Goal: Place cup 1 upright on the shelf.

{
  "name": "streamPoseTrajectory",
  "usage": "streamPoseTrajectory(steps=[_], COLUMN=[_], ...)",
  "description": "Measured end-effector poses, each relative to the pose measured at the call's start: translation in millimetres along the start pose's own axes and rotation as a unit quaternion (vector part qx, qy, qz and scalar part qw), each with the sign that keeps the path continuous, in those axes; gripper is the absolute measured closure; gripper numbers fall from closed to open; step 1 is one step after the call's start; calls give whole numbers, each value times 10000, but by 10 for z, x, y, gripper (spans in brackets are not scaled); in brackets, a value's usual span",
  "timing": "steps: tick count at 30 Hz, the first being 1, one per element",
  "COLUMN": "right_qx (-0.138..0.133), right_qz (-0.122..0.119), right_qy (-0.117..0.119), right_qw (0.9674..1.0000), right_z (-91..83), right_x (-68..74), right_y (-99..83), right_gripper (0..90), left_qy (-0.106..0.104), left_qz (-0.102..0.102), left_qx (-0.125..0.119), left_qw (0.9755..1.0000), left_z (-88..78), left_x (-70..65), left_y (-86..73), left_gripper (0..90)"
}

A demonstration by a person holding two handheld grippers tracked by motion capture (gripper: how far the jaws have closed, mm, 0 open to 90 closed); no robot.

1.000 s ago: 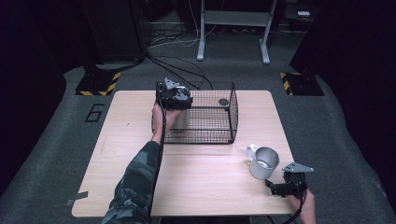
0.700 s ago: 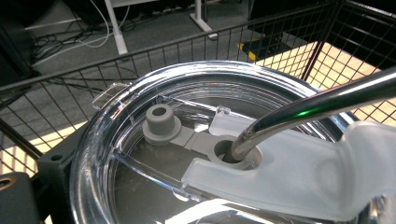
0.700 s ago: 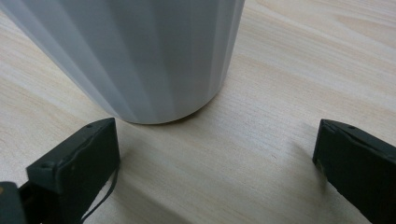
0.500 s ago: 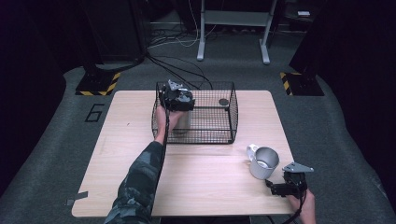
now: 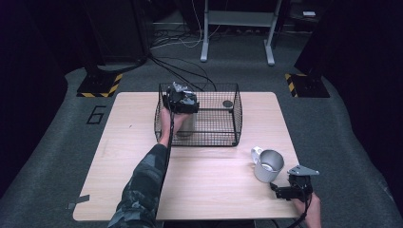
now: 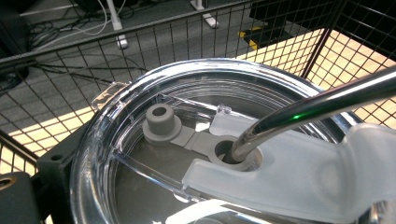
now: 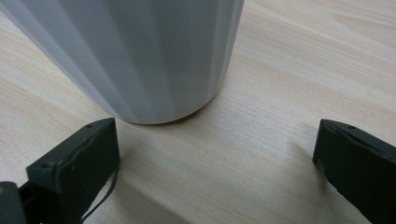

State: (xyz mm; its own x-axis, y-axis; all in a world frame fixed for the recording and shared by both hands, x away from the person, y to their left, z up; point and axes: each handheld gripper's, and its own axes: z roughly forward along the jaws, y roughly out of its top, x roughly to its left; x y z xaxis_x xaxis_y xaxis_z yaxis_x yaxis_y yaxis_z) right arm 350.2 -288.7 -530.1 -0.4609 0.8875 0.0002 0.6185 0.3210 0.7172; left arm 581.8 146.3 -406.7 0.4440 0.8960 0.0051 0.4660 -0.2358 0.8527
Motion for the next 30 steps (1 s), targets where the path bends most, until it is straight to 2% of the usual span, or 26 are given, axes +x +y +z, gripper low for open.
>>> streamPoseTrajectory(steps=[3,7,12,13,21,23,28,29,30], right_qx=[-6,-8,0,-7,-5,-3,-1,-2,-3], right_qz=[-14,-20,-4,-22,-13,-9,2,-5,-5], right_qy=[-4,-5,-4,-4,-5,-4,-4,-1,-2], right_qw=[10000,10000,10000,10000,10000,10000,10000,10000,10000], right_z=[1,2,1,1,1,0,0,1,1], right_x=[-2,-3,-1,-4,-2,-1,1,-1,-1], right_y=[0,1,1,1,1,1,0,0,0], right_gripper=[0,0,0,0,0,0,0,0,0], left_qy=[-24,-10,-11,-7,-22,-2,41,61,78], left_qz=[-79,26,6,-62,53,0,77,187,201], left_qx=[95,91,64,20,27,4,-7,12,3], left_qw=[9999,10000,10000,10000,10000,10000,10000,9998,9998], left_z=[-28,-55,-73,-75,-123,-125,-162,-194,-203], left_x=[21,0,-12,-16,-26,-32,-38,-41,-46], left_y=[-16,-39,-58,-63,-61,-63,-53,-30,-24], left_gripper=[34,32,30,30,32,32,32,27,22])
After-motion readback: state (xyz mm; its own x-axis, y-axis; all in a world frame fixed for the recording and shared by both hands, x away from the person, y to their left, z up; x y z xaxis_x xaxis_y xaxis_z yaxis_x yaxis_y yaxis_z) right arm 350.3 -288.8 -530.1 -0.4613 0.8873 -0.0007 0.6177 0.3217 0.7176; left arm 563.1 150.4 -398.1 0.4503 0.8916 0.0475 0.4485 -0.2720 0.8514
